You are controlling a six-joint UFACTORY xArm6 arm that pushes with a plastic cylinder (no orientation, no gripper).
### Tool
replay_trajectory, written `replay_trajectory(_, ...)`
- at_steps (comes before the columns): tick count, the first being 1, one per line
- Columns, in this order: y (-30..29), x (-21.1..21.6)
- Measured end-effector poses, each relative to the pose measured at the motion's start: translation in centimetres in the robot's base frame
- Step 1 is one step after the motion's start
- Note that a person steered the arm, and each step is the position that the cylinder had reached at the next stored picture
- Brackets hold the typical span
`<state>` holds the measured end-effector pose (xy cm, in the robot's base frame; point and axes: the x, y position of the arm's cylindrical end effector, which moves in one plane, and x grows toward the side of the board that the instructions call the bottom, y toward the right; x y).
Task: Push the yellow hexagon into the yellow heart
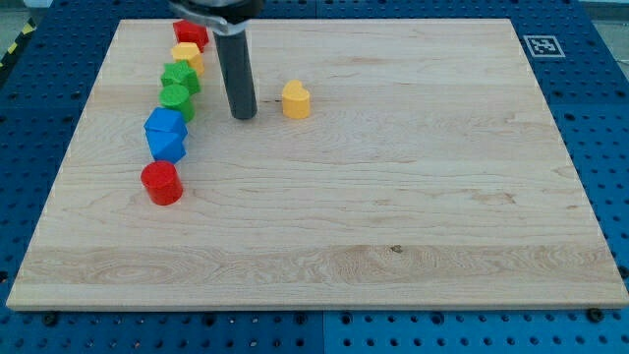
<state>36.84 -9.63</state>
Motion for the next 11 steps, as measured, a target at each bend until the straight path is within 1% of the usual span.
replay_trajectory(2, 0.1, -6.9)
replay_trajectory(4, 0.0, -16.1)
replay_trajectory(5, -2.5, -17.6)
replay_trajectory(6, -9.2, -17.7)
replay_trajectory(7, -14.4, -17.7)
replay_trajectory(8, -15.5, -17.5)
replay_trajectory(9, -15.5, -15.8)
replay_trajectory(11, -15.3, -11.0)
